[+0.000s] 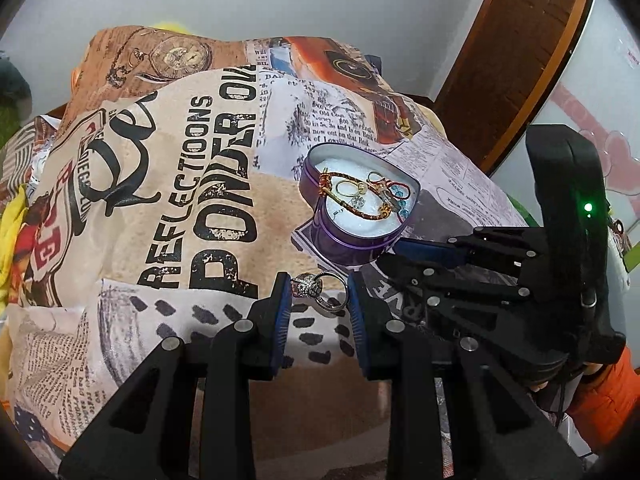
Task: Organize jewelry
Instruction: 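Carry the silver rings into the heart tin and open the left gripper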
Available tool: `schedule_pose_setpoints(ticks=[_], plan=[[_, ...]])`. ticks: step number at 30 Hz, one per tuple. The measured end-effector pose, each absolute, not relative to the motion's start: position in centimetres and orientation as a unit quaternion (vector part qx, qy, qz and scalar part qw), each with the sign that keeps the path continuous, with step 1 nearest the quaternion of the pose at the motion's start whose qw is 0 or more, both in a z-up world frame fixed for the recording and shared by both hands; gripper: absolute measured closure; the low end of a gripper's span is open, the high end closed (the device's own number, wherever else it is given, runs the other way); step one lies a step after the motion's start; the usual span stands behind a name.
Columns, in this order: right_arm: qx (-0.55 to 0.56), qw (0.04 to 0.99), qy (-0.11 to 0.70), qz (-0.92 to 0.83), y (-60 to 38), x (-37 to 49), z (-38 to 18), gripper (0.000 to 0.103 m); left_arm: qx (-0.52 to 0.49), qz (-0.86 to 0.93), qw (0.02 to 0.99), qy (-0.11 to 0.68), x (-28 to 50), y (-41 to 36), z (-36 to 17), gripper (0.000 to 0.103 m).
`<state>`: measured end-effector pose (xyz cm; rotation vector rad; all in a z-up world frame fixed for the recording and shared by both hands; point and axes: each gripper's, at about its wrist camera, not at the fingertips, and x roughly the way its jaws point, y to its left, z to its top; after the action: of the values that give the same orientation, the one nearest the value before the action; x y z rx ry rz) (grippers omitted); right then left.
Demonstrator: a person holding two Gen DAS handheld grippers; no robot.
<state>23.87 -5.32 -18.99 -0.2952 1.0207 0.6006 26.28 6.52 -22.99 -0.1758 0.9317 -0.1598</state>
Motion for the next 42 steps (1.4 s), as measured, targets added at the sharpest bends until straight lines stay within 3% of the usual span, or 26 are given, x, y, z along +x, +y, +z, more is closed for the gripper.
schedule_pose_setpoints(ticks=[5,15,32,42], plan=[[-0.139,0.820,0.475,0.286,-5.3,23.6,-19.0,0.094,-0.076,-0.074,0.887,0.450,26.3,6.3,-23.1,0.075],[-0.121,0.831,0.471,0.270,-7.0,23.2,-17.6,0.094,-0.061,-0.069,0.893,0.441,25.8,5.9,-21.6,0.075],[-0.077,0.876,0.397,0.262,-9.8,23.7,-11.6,0.094,-0.039,-0.075,0.915,0.395,27.8,4.0,-17.0,0.075],[-0.076,0.878,0.389,0.269,-9.0,25.8,-11.4,0.094,-0.026,-0.078,0.914,0.397,30.0,3.4,-17.1,0.075]])
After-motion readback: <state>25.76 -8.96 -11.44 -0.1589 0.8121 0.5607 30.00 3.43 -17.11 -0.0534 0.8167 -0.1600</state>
